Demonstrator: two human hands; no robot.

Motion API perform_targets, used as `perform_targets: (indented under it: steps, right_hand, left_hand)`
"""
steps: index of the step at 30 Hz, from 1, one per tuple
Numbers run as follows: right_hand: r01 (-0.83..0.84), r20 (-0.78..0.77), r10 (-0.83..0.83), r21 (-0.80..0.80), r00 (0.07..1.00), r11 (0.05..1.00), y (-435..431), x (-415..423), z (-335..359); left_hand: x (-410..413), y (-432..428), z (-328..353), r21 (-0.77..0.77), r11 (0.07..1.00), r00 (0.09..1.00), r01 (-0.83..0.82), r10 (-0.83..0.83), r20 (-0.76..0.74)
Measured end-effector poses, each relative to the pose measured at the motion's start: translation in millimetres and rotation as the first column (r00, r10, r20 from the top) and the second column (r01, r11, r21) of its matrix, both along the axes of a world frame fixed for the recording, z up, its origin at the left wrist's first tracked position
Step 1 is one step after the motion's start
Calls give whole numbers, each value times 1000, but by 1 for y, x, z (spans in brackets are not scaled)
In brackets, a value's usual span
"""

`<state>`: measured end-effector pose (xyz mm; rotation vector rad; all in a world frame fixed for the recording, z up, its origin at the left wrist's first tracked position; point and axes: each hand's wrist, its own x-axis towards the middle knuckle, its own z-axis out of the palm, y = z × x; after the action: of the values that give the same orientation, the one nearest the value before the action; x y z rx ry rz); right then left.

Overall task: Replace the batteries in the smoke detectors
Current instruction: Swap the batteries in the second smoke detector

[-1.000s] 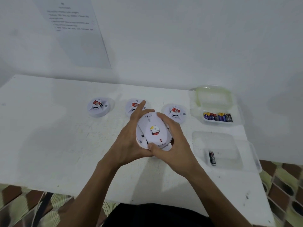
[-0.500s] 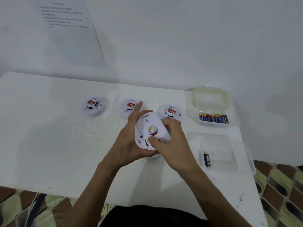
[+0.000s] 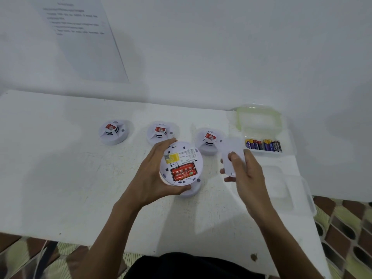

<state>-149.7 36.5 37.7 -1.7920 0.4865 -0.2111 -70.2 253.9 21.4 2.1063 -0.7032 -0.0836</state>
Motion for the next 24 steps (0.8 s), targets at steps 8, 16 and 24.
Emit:
perform_targets:
  steps: [8, 16, 24]
  right_hand:
    - [-332, -343, 108, -711, 933, 619, 3, 0, -63]
    - [-297, -302, 44, -884, 952, 361, 12, -4, -94]
    - [-338, -354, 78, -770, 932, 541, 14, -5, -88]
  left_hand:
    - [4, -1, 4, -33, 999, 1000, 0, 1, 18]
    - [8, 3, 2, -10, 1000, 1000, 1, -1, -2]
    - [9, 2, 6, -2, 999, 999, 50, -50, 15]
